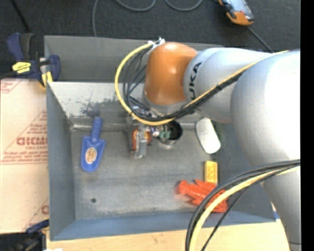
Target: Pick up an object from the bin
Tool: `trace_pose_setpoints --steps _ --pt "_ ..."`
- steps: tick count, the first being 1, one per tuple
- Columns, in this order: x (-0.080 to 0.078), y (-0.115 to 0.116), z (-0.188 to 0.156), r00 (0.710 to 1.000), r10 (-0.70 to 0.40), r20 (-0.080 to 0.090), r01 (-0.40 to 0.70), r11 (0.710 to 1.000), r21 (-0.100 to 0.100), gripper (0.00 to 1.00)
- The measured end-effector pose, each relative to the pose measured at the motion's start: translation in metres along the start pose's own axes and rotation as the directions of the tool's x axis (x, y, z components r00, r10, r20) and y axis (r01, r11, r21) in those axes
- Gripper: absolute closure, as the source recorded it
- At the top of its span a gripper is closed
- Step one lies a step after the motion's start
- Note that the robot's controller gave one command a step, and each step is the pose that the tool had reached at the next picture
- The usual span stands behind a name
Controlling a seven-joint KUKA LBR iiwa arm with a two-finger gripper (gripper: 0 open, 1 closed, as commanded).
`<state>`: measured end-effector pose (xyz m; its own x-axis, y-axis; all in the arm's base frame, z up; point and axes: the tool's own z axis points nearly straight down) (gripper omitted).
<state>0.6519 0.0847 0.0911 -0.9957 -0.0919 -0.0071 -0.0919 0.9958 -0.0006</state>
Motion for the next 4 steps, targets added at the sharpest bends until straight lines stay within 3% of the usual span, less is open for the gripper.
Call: trace_pose_setpoints --steps 1,2,3,4 --pt "0.006 -0.025 -0.009 0.998 -0.063 -0.004 0.063 0.998 0.000 0.00" --pt "0.005 -0.030 -0.046 0.998 -0.069 0.000 0.069 0.998 0.000 0.00" --pt "0.003 -0.022 -0.006 0.951 -0.309 0.003 0.309 0.951 0.001 0.00" --pt "0.002 -0.024 0.015 0.899 -0.438 0.004 0.438 0.899 -0.002 1.00"
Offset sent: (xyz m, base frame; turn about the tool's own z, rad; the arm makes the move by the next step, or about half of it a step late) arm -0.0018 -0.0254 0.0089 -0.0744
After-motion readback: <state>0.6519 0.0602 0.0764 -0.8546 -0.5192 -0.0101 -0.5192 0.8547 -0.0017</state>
